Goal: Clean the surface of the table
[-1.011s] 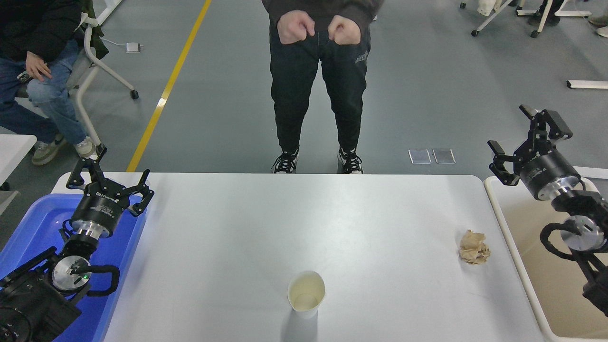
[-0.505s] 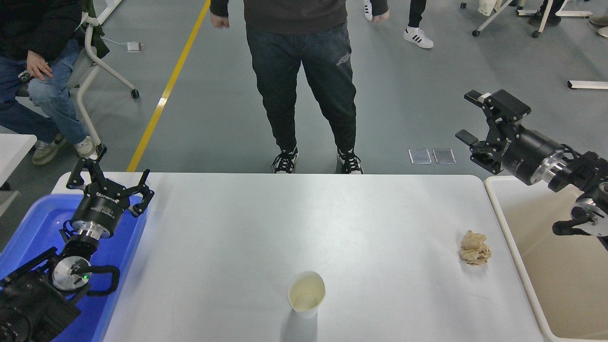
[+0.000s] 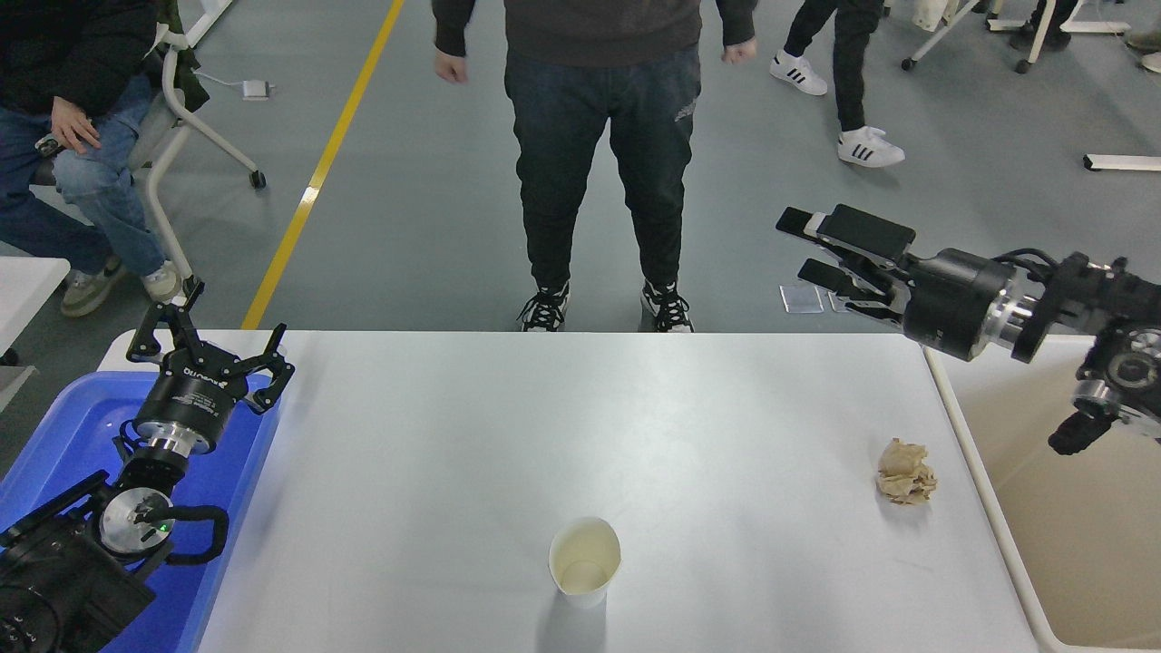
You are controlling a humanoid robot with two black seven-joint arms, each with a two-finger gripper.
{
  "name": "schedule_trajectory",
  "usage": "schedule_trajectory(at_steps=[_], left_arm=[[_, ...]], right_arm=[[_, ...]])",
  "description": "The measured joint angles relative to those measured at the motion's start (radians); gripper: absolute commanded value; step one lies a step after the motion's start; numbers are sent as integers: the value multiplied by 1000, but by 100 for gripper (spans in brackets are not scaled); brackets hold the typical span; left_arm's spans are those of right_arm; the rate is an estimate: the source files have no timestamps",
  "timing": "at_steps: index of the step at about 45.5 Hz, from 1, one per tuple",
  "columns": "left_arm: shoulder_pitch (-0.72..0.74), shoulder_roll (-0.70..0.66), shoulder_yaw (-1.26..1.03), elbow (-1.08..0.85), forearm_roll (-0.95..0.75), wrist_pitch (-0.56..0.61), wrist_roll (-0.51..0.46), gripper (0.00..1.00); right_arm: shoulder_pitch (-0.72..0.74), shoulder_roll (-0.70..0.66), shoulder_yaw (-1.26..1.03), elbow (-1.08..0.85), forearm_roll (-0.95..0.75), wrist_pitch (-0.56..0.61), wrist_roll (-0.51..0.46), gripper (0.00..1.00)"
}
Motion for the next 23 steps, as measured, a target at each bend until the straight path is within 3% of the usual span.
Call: schedule_trajectory(at_steps=[11,23], left_arm=[[0,0,0,0,0,0,0,100],[0,0,0,0,0,0,0,100]], right_arm=[[225,87,-273,36,-29,10,-82,100],[428,293,-525,59,-100,67,-232,100]])
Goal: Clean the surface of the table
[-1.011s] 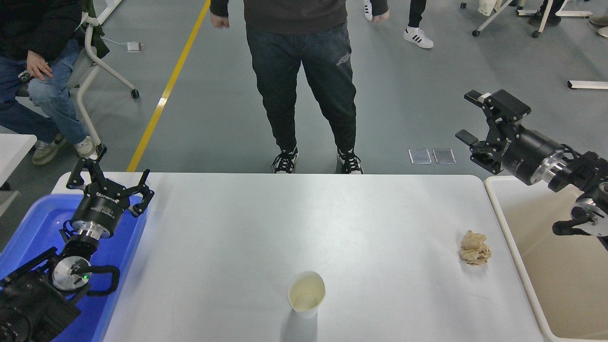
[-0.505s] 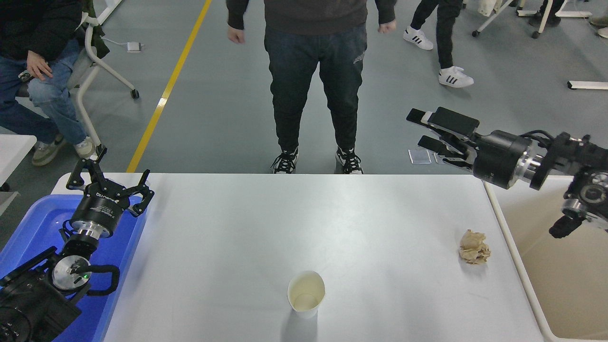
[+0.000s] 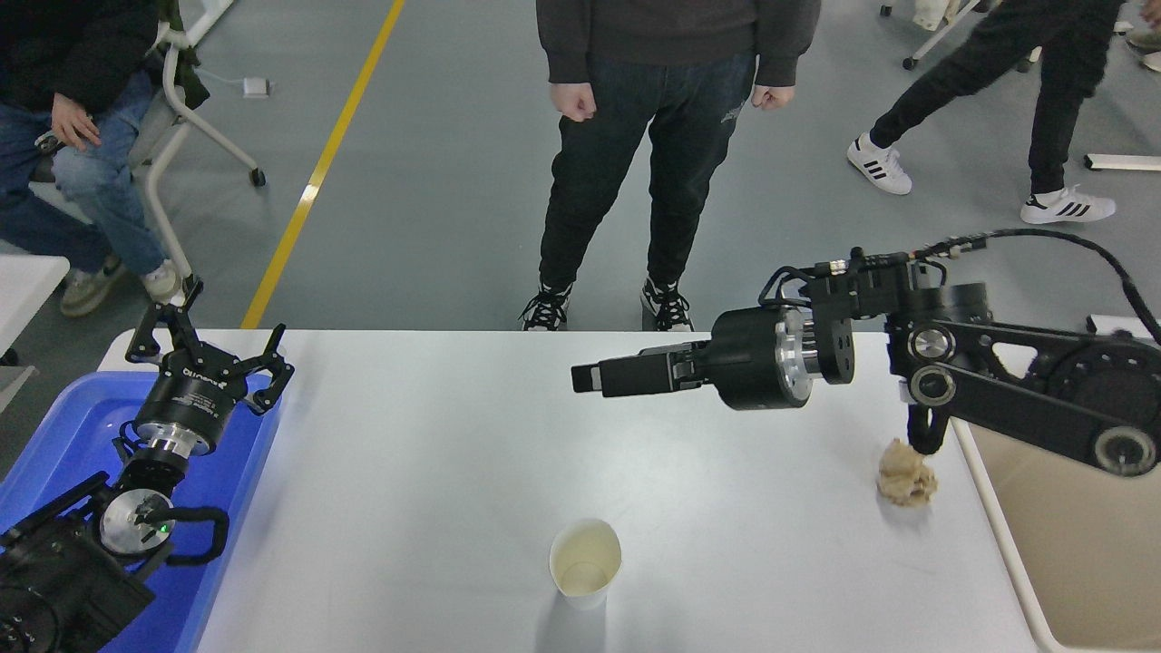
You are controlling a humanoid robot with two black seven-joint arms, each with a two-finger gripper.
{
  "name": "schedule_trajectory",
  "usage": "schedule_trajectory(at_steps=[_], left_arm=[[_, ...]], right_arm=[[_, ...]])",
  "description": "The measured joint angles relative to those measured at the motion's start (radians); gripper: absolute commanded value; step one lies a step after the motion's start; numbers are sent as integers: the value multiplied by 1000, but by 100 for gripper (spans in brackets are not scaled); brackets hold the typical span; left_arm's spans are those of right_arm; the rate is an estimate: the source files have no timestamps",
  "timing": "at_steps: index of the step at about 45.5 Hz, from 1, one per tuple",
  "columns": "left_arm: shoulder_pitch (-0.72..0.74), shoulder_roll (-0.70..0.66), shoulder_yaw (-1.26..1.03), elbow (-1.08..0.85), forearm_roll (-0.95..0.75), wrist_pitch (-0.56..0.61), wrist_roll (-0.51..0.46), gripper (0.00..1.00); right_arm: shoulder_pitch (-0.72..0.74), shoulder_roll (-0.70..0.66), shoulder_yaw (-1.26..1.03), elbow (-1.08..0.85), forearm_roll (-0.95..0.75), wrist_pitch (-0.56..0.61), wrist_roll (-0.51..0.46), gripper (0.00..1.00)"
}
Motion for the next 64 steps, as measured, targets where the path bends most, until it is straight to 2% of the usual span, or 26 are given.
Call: schedule_trajectory(at_steps=[9,18,41,46,52,58,61,63,64], left_arm=[[0,0,0,0,0,-1,0,100],[0,0,0,0,0,-1,0,100],[0,0,0,0,0,-2,0,100],[0,0,0,0,0,-2,0,100],[0,0,0,0,0,-2,0,100],[0,0,0,0,0,-2,0,100],[0,0,0,0,0,-2,0,100],[0,0,0,0,0,-2,0,100],[0,0,0,0,0,-2,0,100]], right_arm=[[33,167,-123,-39,-130,12,-74,100],[12,264,-193,-101,-250,13,-102,100],[-78,329,-244,-257,-393,12,-110,100],[-97,330,-246,-275,-410,9,-105,97],[-118,330,-247,-293,-429,3,-97,89],[-136,331,-254,-307,-452,-11,-82,74],[-142,331,-260,-312,-461,-18,-72,54],[-144,331,-264,-316,-466,-22,-66,29],[-145,331,-265,-317,-468,-23,-65,21]])
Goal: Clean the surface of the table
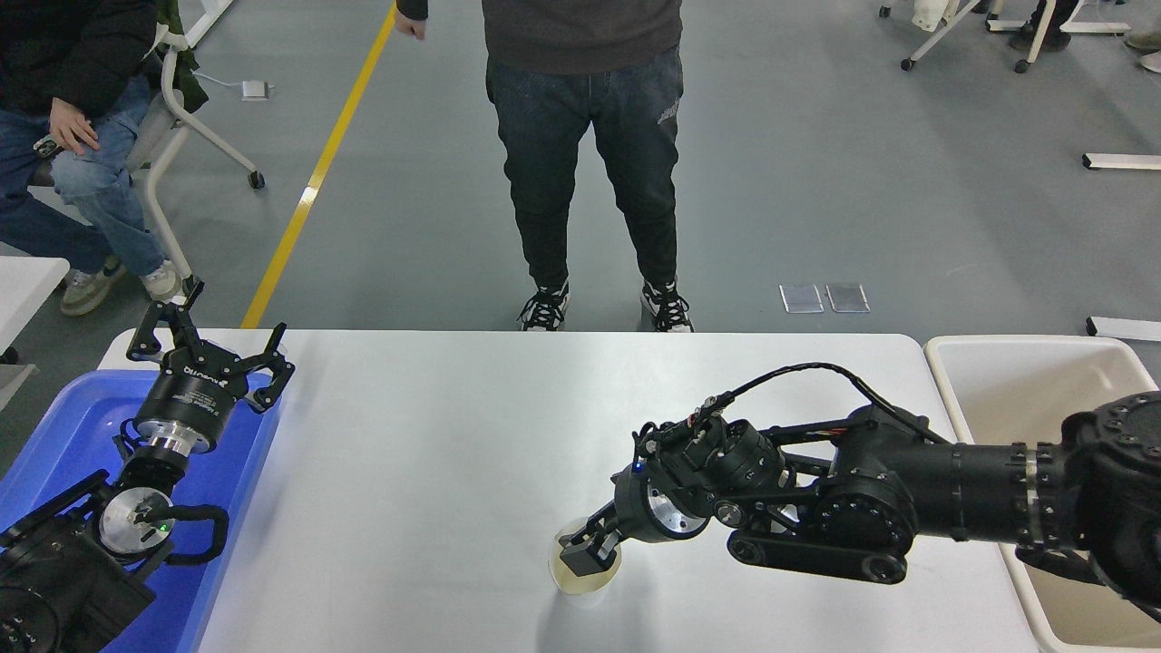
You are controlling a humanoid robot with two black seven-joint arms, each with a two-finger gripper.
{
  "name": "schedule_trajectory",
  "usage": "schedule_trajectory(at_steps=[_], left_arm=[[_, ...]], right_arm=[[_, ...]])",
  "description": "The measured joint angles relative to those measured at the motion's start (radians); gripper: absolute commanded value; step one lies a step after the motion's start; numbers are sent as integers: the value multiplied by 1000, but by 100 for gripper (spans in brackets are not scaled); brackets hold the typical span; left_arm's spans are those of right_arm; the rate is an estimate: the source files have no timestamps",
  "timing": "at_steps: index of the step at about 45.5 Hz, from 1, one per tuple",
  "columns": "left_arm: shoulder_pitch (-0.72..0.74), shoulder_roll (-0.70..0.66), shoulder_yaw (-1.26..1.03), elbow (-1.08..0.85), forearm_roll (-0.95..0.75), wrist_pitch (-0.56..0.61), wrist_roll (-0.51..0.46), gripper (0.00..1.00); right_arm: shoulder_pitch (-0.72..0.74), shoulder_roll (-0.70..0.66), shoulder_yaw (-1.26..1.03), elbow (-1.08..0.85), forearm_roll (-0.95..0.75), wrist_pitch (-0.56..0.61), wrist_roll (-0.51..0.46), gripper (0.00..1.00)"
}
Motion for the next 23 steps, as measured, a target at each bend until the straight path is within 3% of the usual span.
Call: schedule_trajectory(at_steps=[1,3,23], left_arm=[[0,0,0,0,0,0,0,100],[0,0,0,0,0,0,0,100],[0,0,0,0,0,0,0,100]], right_arm=[[-1,0,-2,-2,-2,-1,4,8],[-1,0,-5,-4,-5,-2,10,0],[10,-7,-6,-11,-13,-7,81,0]])
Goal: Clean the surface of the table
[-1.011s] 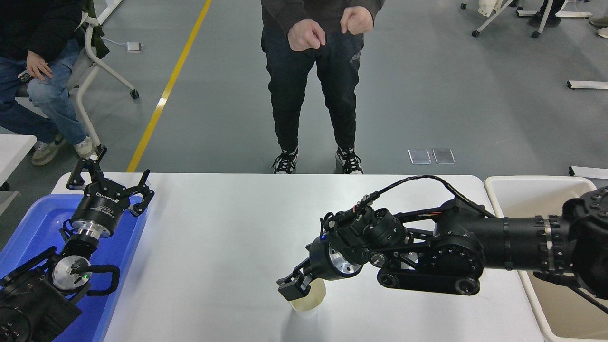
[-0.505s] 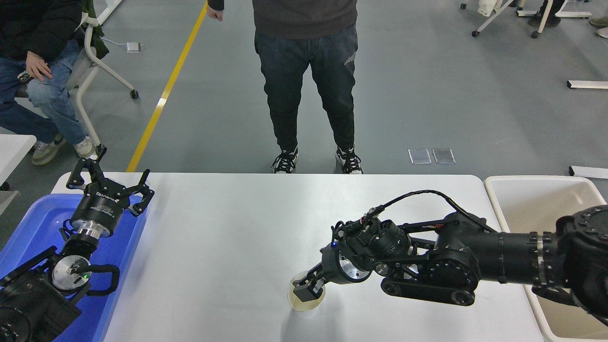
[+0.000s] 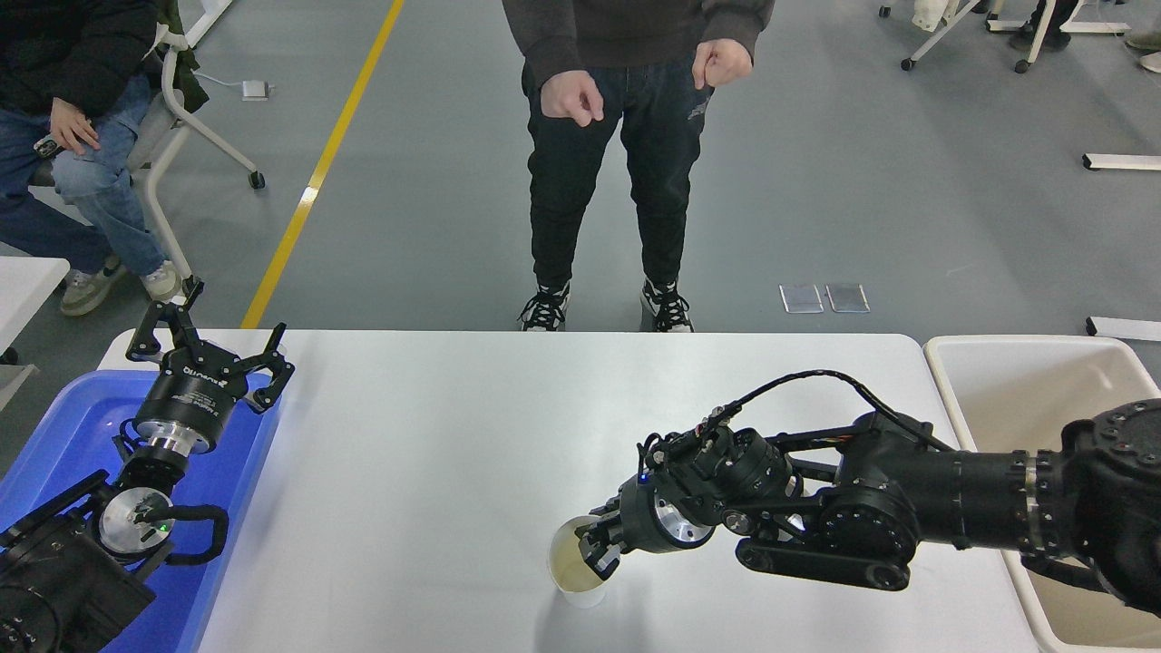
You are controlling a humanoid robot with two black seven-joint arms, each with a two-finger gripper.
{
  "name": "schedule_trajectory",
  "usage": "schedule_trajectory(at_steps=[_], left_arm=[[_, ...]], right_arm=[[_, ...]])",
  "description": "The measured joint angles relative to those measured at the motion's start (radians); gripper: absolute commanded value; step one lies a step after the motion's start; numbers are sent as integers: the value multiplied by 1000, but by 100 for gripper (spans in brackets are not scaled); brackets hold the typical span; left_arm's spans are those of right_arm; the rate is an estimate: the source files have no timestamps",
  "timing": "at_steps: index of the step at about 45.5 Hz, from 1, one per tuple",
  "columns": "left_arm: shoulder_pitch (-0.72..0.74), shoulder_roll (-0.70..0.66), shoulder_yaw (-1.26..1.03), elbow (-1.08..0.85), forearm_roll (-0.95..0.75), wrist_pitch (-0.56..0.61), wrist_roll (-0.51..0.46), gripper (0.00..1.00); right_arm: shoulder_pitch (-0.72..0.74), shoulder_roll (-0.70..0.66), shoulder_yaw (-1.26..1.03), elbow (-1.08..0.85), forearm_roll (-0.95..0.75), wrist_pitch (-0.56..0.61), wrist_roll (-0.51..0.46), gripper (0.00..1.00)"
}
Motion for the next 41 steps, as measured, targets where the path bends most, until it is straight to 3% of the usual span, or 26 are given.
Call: schedule_trajectory(at_steps=[22,41], left_arm=[[0,0,0,0,0,0,0,100],[0,0,0,0,0,0,0,100]], right_arm=[[79,-42,21,31,39,9,50,0],[338,-258,30,221,257,86,55,0]])
